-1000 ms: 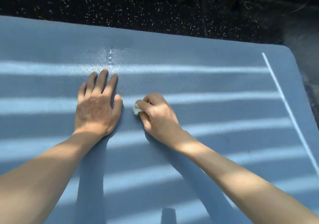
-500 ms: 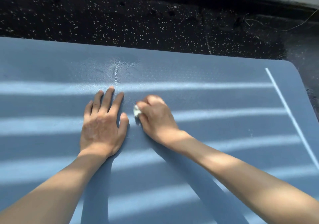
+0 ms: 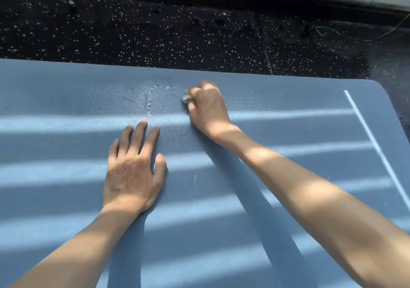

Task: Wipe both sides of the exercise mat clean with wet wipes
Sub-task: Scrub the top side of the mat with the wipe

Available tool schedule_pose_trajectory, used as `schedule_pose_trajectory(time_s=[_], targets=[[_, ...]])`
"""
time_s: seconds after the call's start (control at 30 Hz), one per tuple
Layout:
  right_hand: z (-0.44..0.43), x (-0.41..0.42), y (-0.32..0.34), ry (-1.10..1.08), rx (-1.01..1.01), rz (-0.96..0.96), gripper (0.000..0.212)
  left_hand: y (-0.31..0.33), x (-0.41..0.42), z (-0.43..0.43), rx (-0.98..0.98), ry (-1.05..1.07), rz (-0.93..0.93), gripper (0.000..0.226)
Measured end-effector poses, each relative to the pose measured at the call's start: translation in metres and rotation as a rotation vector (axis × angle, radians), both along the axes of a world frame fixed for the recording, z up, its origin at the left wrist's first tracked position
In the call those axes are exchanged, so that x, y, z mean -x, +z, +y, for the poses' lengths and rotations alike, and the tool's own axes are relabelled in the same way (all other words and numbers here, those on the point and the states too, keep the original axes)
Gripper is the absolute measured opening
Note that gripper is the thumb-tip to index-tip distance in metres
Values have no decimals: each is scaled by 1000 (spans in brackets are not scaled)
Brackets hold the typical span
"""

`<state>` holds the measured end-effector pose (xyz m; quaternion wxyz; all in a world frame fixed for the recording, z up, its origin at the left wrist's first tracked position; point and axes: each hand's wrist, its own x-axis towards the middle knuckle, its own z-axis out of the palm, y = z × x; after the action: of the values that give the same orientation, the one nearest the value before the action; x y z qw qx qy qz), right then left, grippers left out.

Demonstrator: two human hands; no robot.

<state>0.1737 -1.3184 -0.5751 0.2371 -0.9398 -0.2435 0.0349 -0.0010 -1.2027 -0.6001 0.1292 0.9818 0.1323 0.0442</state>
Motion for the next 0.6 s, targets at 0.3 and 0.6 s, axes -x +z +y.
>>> schedule_pose_trajectory(time_s=[0.3,0.6], targets=[[10,-21,0,-10,-67,-30,21,0,-1,0,-13,-4,-6,60],[21,-56,5,-22,-18,-66,22,1,-2,-1,-7,0,14,60]])
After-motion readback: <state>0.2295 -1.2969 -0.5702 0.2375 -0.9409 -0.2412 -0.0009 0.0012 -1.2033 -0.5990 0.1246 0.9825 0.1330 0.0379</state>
